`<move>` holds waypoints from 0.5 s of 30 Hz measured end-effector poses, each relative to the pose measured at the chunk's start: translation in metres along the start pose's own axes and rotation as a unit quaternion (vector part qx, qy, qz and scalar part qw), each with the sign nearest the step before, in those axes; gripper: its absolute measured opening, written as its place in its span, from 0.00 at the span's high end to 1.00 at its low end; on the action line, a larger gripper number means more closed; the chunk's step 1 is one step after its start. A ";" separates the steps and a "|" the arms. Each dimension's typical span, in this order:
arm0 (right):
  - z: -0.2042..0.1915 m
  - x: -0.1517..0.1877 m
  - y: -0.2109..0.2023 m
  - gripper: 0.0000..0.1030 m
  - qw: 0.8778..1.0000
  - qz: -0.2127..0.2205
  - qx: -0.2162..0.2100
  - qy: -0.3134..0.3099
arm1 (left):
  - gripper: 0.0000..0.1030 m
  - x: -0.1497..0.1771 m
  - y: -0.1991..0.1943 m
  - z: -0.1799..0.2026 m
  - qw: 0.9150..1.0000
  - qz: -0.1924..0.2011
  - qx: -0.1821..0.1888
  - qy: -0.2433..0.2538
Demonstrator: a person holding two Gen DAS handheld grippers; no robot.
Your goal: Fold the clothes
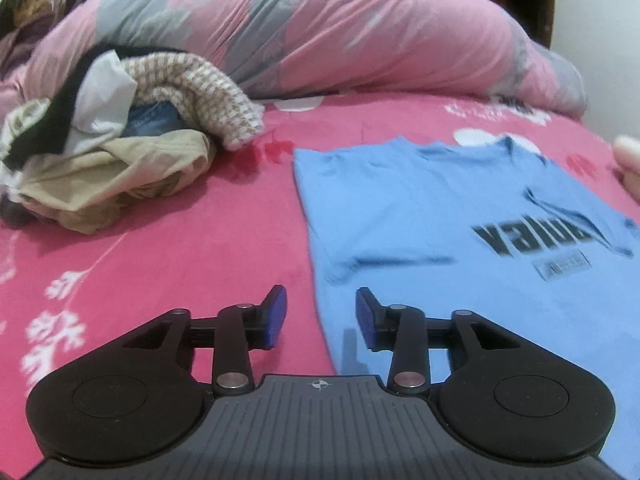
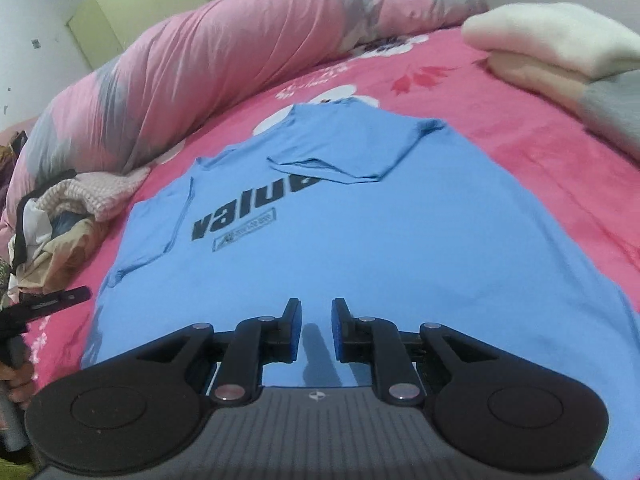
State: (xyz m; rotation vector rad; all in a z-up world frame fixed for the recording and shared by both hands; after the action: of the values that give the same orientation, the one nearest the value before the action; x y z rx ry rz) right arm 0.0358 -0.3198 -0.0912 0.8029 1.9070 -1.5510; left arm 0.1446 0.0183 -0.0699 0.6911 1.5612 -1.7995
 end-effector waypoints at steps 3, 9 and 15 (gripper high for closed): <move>-0.001 0.012 -0.004 0.76 1.000 0.003 0.007 -0.030 | 0.38 0.018 -0.026 0.019 1.000 -0.007 -0.007 0.013; -0.008 0.036 -0.015 0.76 0.994 0.006 0.031 -0.106 | 0.34 0.063 -0.043 0.045 0.998 -0.052 -0.020 0.006; 0.000 0.056 -0.042 0.72 0.993 0.010 0.038 -0.112 | 0.32 0.094 -0.046 0.057 0.996 -0.073 -0.044 0.026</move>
State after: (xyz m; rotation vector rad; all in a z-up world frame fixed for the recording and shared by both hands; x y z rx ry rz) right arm -0.0330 -0.3205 -0.1049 0.6480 1.6830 -1.6353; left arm 0.0496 -0.0472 -0.1021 0.6002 1.7547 -1.8188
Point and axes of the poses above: each gripper's, at about its wrist camera, not at the fingertips, and y roughly the way its jaws point, z to its right, x to its underside, the point moved 8 cm from there along y, roughly the way its jaws point, and after that the axes turned 13 degrees about -y, right-handed, at the moved point
